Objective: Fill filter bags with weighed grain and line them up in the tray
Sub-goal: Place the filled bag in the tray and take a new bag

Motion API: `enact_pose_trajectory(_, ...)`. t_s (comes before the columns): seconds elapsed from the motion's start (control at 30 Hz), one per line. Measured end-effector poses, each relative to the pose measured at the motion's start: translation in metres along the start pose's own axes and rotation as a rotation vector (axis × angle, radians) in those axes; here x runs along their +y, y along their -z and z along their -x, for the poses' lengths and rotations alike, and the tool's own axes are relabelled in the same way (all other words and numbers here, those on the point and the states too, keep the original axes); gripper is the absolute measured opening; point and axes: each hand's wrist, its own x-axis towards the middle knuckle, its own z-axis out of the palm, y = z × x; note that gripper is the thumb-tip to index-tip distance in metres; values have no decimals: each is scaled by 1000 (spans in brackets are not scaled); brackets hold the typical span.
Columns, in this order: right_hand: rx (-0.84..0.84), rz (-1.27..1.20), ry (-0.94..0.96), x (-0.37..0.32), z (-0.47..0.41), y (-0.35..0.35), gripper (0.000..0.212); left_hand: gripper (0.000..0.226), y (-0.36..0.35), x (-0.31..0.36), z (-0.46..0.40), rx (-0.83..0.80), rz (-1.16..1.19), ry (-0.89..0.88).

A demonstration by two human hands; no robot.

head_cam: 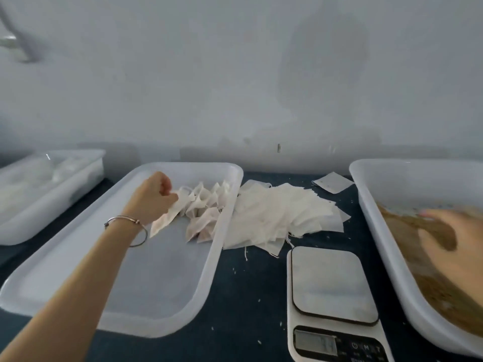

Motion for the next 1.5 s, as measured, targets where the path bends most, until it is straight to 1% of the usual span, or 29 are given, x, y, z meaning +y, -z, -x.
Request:
enact_pose_trajectory(0.03, 69, -57, 13, -23, 1, 6, 32, 21, -4, -13, -9, -35, -137, 28)
enact_pose_trajectory(0.07, 103, -132, 45, -46, 2, 10, 29, 18, -11, -23, -15, -70, -227, 58)
enact_pose_trajectory(0.1, 141, -155, 107, -67, 4, 16, 26, 16, -18, -33, -19, -100, -270, 84)
enact_pose_trajectory(0.13, 171, -183, 162, -81, 6, 15, 24, 15, -27, -40, -22, -121, -285, 110)
enact_pose_trajectory(0.2, 178, -276, 225, -103, 16, 13, 19, 14, -43, -48, -25, -140, -293, 137)
enact_pose_trajectory(0.27, 151, -344, 285, -115, 27, 9, 14, 12, -55, -42, -25, -173, -328, 137)
enact_pose_trajectory(0.33, 108, -399, 332, -117, 35, 1, 15, 18, -62, -24, -23, -184, -412, 56)
enact_pose_trajectory(0.37, 85, -433, 342, -117, 40, -5, 16, 20, -64, -8, -19, -150, -430, -32)
enact_pose_trajectory(0.4, 69, -462, 345, -117, 45, -9, 15, 19, -68, 11, -13, -104, -380, -141)
enact_pose_trajectory(0.43, 55, -490, 343, -117, 49, -13, 15, 16, -72, 32, -4, -74, -281, -242)
enact_pose_trajectory(0.47, 39, -514, 342, -118, 53, -16, 17, 11, -78, 54, 6, -80, -202, -319)
enact_pose_trajectory(0.5, 23, -534, 338, -120, 56, -18, 18, 9, -87, 73, 14, -125, -181, -383)
enact_pose_trajectory(0.53, 13, -546, 341, -122, 60, -21, 19, 10, -101, 87, 21, -197, -233, -435)
enact_pose_trajectory(0.57, 20, -549, 346, -125, 64, -23, 19, 15, -119, 99, 27, -267, -350, -478)
enact_pose_trajectory(0.6, 36, -548, 342, -127, 67, -24, 19, 20, -138, 107, 30, -319, -487, -482)
enact_pose_trajectory(0.7, 67, -550, 340, -127, 74, -25, 20, 35, -181, 105, 29, -382, -874, -348)
enact_pose_trajectory(0.77, 52, -544, 347, -124, 77, -23, 20, 45, -190, 99, 28, -496, -1046, -208)
enact_pose_trajectory(0.8, 47, -547, 347, -122, 78, -22, 20, 45, -191, 97, 28, -543, -1097, -177)
enact_pose_trajectory(0.83, 47, -548, 350, -119, 78, -21, 19, 43, -191, 97, 28, -562, -1110, -186)
enact_pose_trajectory(0.87, 49, -547, 350, -117, 78, -19, 19, 38, -191, 97, 27, -540, -1084, -220)
enact_pose_trajectory(0.93, 60, -545, 351, -114, 78, -17, 17, 32, -189, 102, 27, -478, -1038, -289)
enact_pose_trajectory(1.07, 33, -571, 335, -111, 80, -15, 19, 26, -182, 108, 28, -368, -1077, -391)
enact_pose_trajectory(1.2, 15, -578, 330, -111, 84, -14, 20, 26, -172, 106, 27, -269, -1071, -437)
enact_pose_trajectory(1.3, 25, -576, 326, -112, 87, -13, 19, 23, -163, 106, 23, -224, -1019, -425)
enact_pose_trajectory(1.4, 14, -572, 327, -115, 88, -12, 19, 20, -152, 108, 18, -235, -927, -410)
enact_pose_trajectory(1.5, 0, -563, 333, -116, 90, -12, 19, 29, -142, 112, 14, -310, -863, -404)
